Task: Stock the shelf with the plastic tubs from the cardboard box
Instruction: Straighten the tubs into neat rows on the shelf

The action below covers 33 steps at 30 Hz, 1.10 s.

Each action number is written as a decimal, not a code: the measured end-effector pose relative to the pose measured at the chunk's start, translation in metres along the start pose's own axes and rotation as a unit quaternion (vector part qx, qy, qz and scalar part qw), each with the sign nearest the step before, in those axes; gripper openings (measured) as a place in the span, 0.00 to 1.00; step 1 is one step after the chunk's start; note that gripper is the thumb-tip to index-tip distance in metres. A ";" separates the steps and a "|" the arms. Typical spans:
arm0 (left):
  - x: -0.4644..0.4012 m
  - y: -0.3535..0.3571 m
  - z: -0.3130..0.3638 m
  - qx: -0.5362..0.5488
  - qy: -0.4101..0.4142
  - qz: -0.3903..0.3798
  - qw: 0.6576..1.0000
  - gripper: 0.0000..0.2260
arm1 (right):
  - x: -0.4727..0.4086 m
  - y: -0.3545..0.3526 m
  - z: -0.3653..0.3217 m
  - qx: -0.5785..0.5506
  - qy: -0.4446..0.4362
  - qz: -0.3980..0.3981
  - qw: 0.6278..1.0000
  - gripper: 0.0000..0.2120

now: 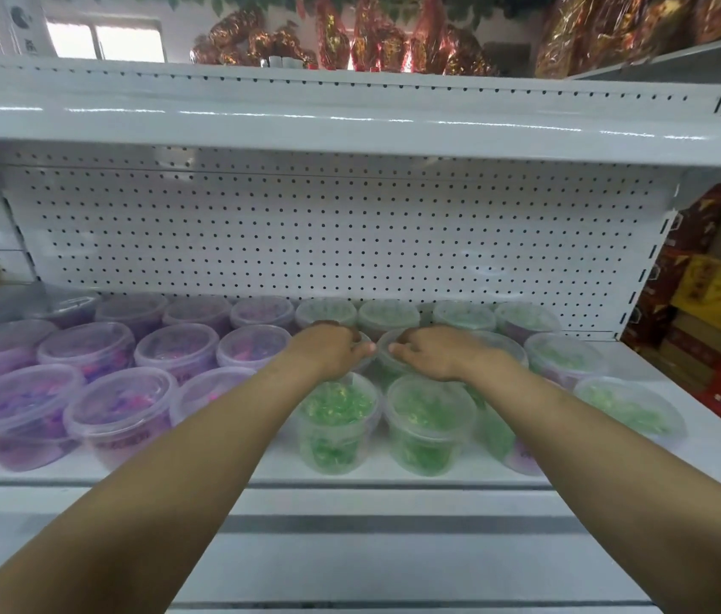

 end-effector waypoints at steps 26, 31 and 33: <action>0.035 -0.002 -0.016 0.002 -0.002 0.004 1.000 0.22 | 0.017 0.003 -0.033 -0.014 0.010 -0.020 1.000 0.28; 0.055 -0.005 -0.013 0.019 0.018 0.026 0.999 0.26 | 0.040 0.000 -0.027 -0.040 0.030 0.000 0.999 0.34; 0.068 -0.007 -0.005 0.021 0.045 0.050 0.998 0.25 | 0.053 -0.004 -0.029 -0.039 0.037 0.016 0.998 0.38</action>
Point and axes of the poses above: each hand's wrist, its own x-axis away from the middle knuckle, its own y-axis out of the palm, z = x × y, the point moved 1 cm from there along -x, towards the middle knuckle, and after that the axes turned 15 degrees about x, right-handed, at the moved point
